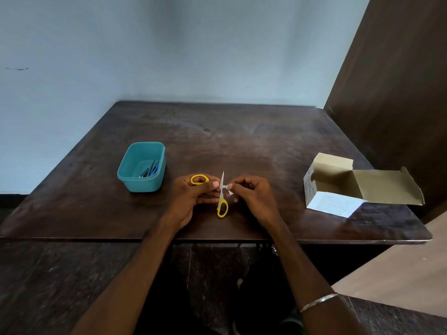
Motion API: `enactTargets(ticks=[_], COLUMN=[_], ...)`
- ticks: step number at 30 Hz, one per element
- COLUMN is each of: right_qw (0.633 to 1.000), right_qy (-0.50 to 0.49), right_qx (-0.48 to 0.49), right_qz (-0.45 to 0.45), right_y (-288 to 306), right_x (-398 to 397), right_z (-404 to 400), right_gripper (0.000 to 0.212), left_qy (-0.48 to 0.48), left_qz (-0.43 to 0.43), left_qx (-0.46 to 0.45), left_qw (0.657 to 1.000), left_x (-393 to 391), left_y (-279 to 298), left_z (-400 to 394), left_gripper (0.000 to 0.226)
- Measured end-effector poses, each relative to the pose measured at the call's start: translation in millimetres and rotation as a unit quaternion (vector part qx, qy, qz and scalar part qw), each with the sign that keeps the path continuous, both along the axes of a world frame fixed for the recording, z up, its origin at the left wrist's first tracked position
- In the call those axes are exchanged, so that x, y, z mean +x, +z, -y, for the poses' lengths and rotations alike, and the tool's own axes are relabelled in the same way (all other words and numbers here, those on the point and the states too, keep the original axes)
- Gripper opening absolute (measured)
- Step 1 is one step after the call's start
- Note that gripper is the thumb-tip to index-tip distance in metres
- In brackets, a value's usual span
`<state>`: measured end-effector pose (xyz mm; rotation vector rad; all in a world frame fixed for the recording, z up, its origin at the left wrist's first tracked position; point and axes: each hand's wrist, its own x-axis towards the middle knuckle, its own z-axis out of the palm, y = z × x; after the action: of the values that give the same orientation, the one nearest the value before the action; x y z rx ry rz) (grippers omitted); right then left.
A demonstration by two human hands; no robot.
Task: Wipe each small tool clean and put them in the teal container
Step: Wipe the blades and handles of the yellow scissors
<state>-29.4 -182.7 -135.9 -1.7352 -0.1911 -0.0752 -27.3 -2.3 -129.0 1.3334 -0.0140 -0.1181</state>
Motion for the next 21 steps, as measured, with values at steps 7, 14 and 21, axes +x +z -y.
enactTargets(ticks=[7, 14, 21], right_qw=[1.0, 0.999, 1.0], right_qy=[0.016, -0.028, 0.01], right_qx=[0.009, 0.035, 0.007], right_qz=[0.002, -0.002, 0.0], right_y=[0.9, -1.8, -1.7], right_x=[-1.3, 0.5, 1.4], right_z=[-1.8, -1.1, -2.7], right_gripper=[0.008, 0.009, 0.005], left_qy=[-0.003, 0.003, -0.01], left_qz=[-0.004, -0.004, -0.004], left_qx=[0.014, 0.004, 0.008], left_qw=[1.0, 1.0, 1.0], left_x=[0.4, -1.9, -3.7], left_y=[0.2, 3.3, 7.4], left_z=[-1.2, 2.8, 1.8], left_gripper=[0.01, 0.008, 0.008])
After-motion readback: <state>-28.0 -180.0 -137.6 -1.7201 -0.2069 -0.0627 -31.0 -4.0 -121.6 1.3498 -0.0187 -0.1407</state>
